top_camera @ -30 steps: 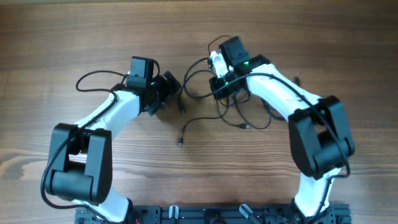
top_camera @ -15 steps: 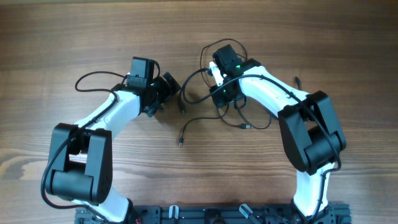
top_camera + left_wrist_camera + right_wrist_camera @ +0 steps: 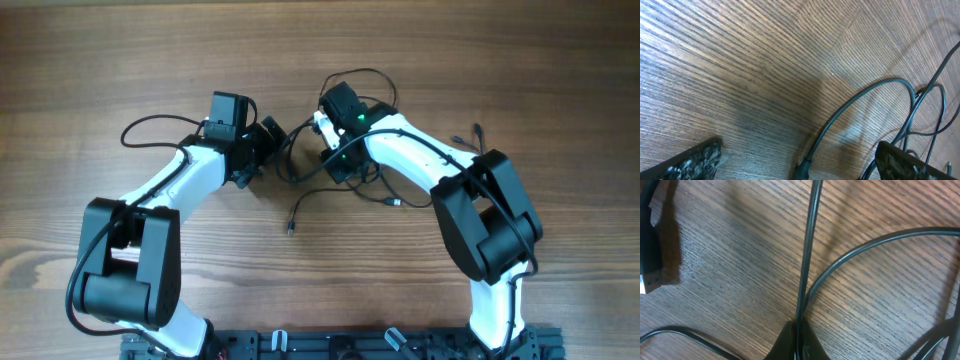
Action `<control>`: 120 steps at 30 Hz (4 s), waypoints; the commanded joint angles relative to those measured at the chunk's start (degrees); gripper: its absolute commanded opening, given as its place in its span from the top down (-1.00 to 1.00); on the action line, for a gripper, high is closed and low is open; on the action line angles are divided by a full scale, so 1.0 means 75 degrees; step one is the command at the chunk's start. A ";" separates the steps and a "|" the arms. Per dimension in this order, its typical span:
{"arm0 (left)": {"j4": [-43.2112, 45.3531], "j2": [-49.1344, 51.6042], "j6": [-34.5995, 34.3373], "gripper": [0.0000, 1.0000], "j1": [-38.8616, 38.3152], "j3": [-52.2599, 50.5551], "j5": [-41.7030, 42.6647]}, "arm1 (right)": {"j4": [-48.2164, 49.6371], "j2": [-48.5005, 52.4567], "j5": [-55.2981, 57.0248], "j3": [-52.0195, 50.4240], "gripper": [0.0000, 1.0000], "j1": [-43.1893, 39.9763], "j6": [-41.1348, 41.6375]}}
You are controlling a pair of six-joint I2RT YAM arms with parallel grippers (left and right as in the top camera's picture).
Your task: Untangle cables
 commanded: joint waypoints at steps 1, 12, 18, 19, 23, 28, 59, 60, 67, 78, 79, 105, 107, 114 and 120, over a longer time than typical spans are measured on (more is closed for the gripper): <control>-0.0052 -0.0111 0.0067 -1.00 0.0023 -0.0058 -0.0157 | -0.0458 0.0449 -0.0038 0.0388 0.91 -0.0224 0.0443; -0.0175 -0.0111 0.0064 -1.00 0.0023 -0.0058 -0.0157 | -0.0606 -0.2063 -0.1734 0.3101 0.91 -0.2655 0.0606; -0.0175 -0.0111 0.0064 -1.00 0.0023 -0.0058 -0.0157 | -0.0755 -0.2891 -0.1434 0.3101 0.91 -0.4951 0.0554; -0.0172 -0.0111 0.0064 -1.00 0.0023 -0.0058 -0.0157 | -0.0790 -0.2891 -0.1431 0.3101 0.91 -0.5458 0.0545; -0.0175 -0.0111 0.0064 -1.00 0.0023 -0.0058 -0.0157 | -0.0740 -0.2780 -0.1413 0.3098 0.91 -0.7047 0.0297; -0.0172 -0.0111 0.0064 -1.00 0.0023 -0.0058 -0.0157 | -0.0487 -0.2658 -0.1297 0.3063 0.91 -0.8819 -0.0478; 0.0099 -0.1521 0.2652 -1.00 0.0286 -0.0026 0.1046 | 0.0842 -0.0740 0.1343 0.0764 0.52 -1.1607 -0.0627; -0.0096 -0.2189 0.3174 -1.00 0.0286 -0.0029 0.0889 | 0.0804 -0.0743 0.1343 0.0764 0.34 -1.1607 -0.0627; -0.1833 -0.5627 0.3480 -1.00 0.0286 -0.0029 -0.1049 | 0.0481 -0.1262 0.1341 0.0766 -0.99 -1.1607 -0.0251; -0.4733 -0.8967 0.3500 -1.00 0.0286 -0.0032 -0.2757 | -0.0609 -0.3092 -0.3340 0.0766 -0.99 -1.1287 0.1376; -0.4814 -0.9058 0.3500 -1.00 0.0286 -0.0032 -0.2760 | -0.0836 -0.3174 -0.3421 0.0764 -1.00 -1.1176 0.1373; -0.5007 -0.9119 0.3500 -1.00 0.0286 -0.0032 -0.2757 | -0.4470 -0.4613 -0.3348 0.0420 -0.99 -0.5910 0.0953; -0.5007 -0.9119 0.3500 -1.00 0.0286 -0.0029 -0.2757 | -0.4249 -0.4823 -0.3348 0.0012 -0.99 -0.5712 0.0953; -0.5007 -0.9119 0.3503 -1.00 0.0286 -0.0032 -0.2757 | -0.2754 -0.5823 -0.3351 -0.2407 -0.99 -0.5581 0.2095; -0.5007 -0.9119 0.3503 -1.00 0.0286 -0.0032 -0.2757 | -0.0769 -0.5963 -0.5251 -0.4074 -1.00 -0.5365 0.2900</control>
